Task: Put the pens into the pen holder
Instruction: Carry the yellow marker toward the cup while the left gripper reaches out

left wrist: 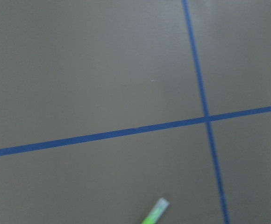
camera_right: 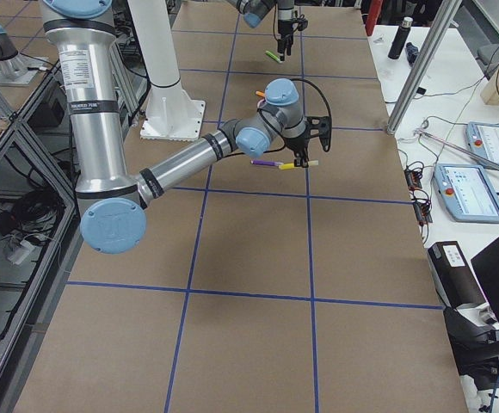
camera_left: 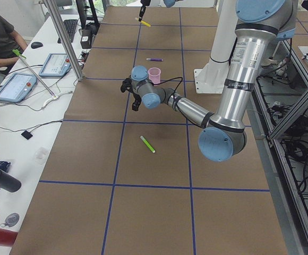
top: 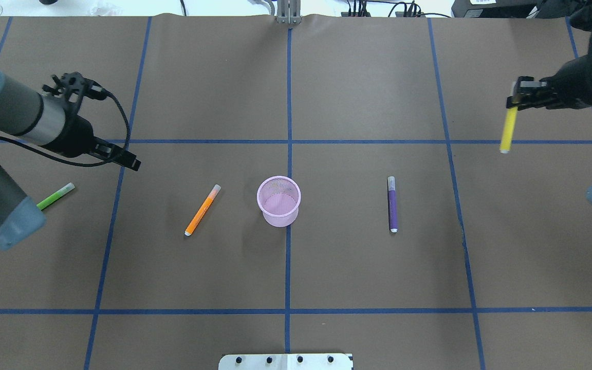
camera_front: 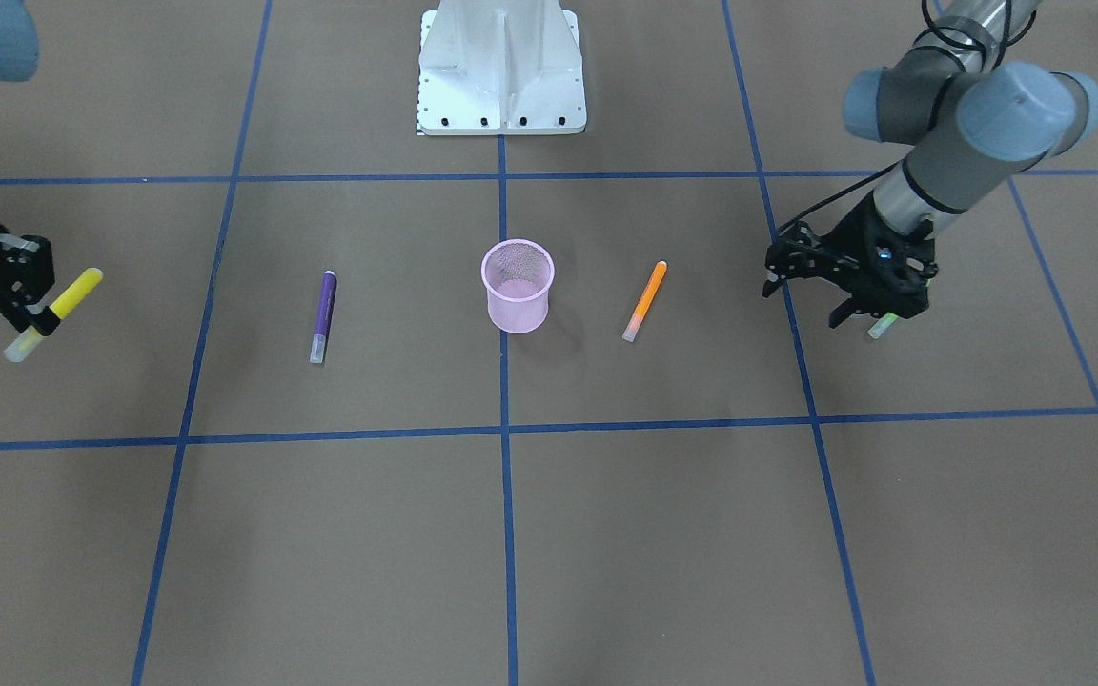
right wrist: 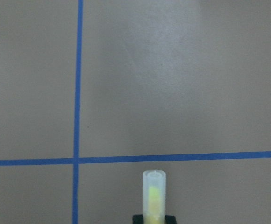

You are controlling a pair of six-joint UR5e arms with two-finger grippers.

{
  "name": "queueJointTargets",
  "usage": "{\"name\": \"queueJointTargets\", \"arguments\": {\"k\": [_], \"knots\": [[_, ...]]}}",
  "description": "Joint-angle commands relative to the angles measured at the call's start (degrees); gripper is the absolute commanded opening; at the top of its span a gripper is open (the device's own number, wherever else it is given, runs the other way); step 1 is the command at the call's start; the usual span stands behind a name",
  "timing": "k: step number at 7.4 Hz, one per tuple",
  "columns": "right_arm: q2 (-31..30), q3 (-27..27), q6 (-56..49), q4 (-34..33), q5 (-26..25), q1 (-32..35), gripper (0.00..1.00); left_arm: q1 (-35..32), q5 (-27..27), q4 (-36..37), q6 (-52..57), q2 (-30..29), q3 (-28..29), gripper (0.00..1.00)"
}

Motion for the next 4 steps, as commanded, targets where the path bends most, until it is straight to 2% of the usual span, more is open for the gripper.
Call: {"name": "queueJointTargets", "arguments": {"k": [1, 2, 4], "knots": [[5.3, 4.1, 10.4, -0.5, -15.7, -11.9, 0.0, 5.6, 2.8, 15.1, 0.5, -8.7, -1.5, 0.94], [8.8, 4.0, 15.1, -1.1, -20.9, -16.6, 0.0, 7.7, 5.9, 15.7, 0.6, -9.6, -1.4, 0.93], [17.7, 4.2, 20.3, -11.0, -32.1, -25.9, 0.0, 8.2, 6.2, 15.8, 1.1, -10.0, -1.2, 0.93]]}}
